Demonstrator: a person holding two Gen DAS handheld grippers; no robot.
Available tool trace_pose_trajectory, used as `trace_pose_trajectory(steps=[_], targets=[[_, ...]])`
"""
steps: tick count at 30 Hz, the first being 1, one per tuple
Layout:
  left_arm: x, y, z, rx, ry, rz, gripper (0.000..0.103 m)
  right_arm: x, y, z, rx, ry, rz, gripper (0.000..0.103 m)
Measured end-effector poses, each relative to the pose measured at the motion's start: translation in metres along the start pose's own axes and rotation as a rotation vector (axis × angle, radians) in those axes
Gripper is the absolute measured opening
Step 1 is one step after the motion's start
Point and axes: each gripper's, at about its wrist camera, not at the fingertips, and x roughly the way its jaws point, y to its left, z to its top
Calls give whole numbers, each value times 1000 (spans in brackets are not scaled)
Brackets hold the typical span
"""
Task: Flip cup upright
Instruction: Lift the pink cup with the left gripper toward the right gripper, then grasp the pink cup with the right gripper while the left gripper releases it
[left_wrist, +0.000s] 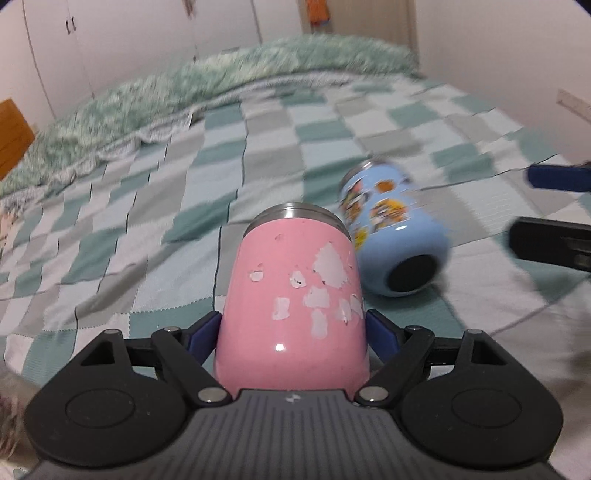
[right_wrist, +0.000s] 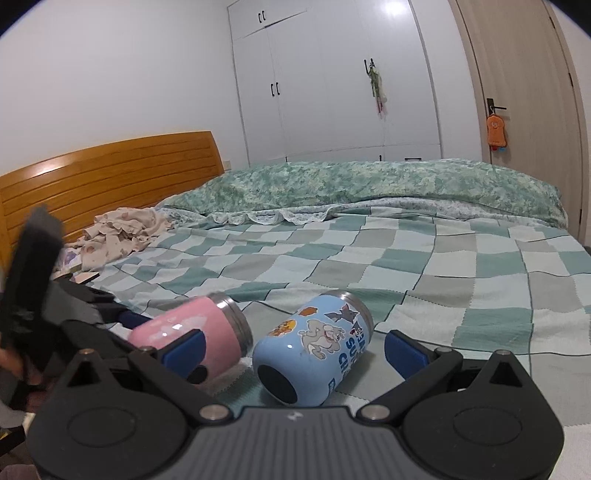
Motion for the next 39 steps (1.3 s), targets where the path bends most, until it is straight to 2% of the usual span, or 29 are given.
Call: trace_pose_trajectory(steps=[4,13,17,20,22,24,28,30,31,34,39], targets=[[-33,-5,-11,-16,-19,-37,84,-19,11,1,6,-10,-5,103],[-80,-14,-60,-132,51,-109,84,-66,49,-16,-26,-5,-18,103],[-88,-21,-78,-183,55,-134,84,-81,62,-37,-20,27,-54,103],[-82,-30,-86,-180,55,-120,84,-92,68,-53,-5,49,-90,103],[-72,-33,-93,-194,83,-111,85,-99,70,-61,12,63,-106,103],[-72,-32,-96,-203,56,-104,85,-104,72,-67,25,74,-117,103],[-73,-28,-98,-199,52,-131,85,-109,75,-70,36,90,-133,103],[-76,-25,-100,-201,50,-153,94,-111,78,-68,37,91,-140,103],[-81,-21,-102,-200,32,-170,103,-111,79,-66,38,92,-141,103],[-102,-5,-104,-205,-28,-179,103,-109,86,-58,33,99,-137,103],[-128,39,-111,-243,-109,-138,103,-93,108,-47,21,136,-102,103]])
